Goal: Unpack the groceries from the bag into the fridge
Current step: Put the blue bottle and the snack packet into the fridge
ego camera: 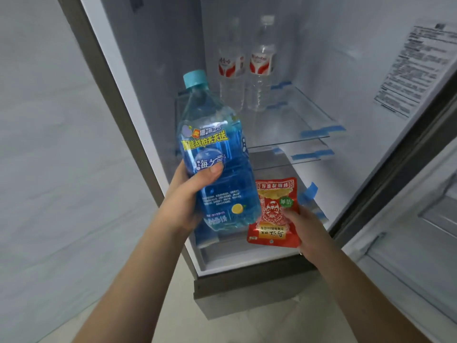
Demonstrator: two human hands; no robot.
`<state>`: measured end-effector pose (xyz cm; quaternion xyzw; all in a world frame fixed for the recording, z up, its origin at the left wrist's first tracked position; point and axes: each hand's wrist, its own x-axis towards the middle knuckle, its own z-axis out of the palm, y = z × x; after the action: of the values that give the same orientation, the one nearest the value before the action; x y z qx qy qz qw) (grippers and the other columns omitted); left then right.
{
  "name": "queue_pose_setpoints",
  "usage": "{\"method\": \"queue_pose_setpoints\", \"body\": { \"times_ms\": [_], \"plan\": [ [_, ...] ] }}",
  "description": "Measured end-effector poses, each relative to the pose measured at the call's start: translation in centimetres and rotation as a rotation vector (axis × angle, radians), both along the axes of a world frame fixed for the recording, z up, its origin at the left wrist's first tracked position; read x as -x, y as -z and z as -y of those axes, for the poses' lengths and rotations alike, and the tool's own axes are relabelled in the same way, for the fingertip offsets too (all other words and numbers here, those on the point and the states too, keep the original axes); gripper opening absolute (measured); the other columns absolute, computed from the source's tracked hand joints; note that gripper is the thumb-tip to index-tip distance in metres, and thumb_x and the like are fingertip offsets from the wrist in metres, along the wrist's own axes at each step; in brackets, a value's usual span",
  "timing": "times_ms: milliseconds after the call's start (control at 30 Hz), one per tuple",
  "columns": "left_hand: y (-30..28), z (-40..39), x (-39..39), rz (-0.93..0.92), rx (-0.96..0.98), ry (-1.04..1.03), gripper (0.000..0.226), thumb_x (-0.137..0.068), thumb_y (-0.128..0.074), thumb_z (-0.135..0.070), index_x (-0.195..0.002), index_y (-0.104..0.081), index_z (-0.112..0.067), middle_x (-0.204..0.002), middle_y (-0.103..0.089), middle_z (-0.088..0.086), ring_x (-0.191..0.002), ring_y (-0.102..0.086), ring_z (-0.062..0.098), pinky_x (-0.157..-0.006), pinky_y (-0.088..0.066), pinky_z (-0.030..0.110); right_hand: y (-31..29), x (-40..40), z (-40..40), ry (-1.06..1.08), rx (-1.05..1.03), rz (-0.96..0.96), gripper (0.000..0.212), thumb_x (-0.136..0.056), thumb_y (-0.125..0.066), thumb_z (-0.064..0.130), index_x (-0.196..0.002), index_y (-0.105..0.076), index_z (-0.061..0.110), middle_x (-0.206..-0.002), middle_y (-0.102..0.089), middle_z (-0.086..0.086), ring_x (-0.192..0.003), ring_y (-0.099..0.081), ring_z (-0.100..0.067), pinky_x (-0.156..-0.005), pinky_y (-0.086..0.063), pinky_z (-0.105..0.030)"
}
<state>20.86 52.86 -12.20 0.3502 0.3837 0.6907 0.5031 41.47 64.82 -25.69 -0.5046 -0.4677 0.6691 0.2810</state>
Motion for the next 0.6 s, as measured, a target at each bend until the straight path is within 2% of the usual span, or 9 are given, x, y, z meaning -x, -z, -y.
{"method": "queue_pose_setpoints", "body": {
  "times_ms": [200, 367, 600],
  "plan": [
    [1.1, -2.8, 1.9, 0.005, 0.032, -0.03, 0.089, -0.057, -0.09, -0.041, -0.131, -0.051, -0.008, -0.119, -0.065, 0.014, -0.111, -0.063, 0.037, -0.085, -0.052, 0.046, 2.9, 1.6, -3.3, 0.007, 0.07, 0.046, 0.03, -0.091, -0.063, 0.034, -0.118, -0.058, 0.022, -0.106, -0.073, -0.005, -0.093, -0.072, -0.027, -0.087, -0.055, -0.049],
    [1.1, -4.5, 2.1, -0.008, 0.021, -0.039, 0.078, -0.061, -0.088, -0.038, -0.125, -0.056, -0.009, -0.117, -0.066, 0.014, -0.108, -0.064, 0.036, -0.083, -0.053, 0.042, 4.5, 3.2, -7.0, -0.017, 0.153, 0.065, 0.027, -0.09, -0.064, 0.031, -0.113, -0.061, 0.017, -0.102, -0.075, -0.007, -0.093, -0.072, -0.028, -0.09, -0.054, -0.05],
    [0.7, -6.1, 2.1, -0.116, 0.039, -0.103, 0.068, -0.063, -0.088, -0.033, -0.119, -0.059, -0.006, -0.112, -0.067, 0.018, -0.104, -0.064, 0.039, -0.082, -0.054, 0.044, 5.9, 6.1, -11.4, -0.122, 0.204, 0.058, 0.015, -0.093, -0.06, 0.016, -0.107, -0.06, 0.012, -0.107, -0.071, -0.013, -0.101, -0.068, -0.027, -0.094, -0.052, -0.047]
  ]
}}
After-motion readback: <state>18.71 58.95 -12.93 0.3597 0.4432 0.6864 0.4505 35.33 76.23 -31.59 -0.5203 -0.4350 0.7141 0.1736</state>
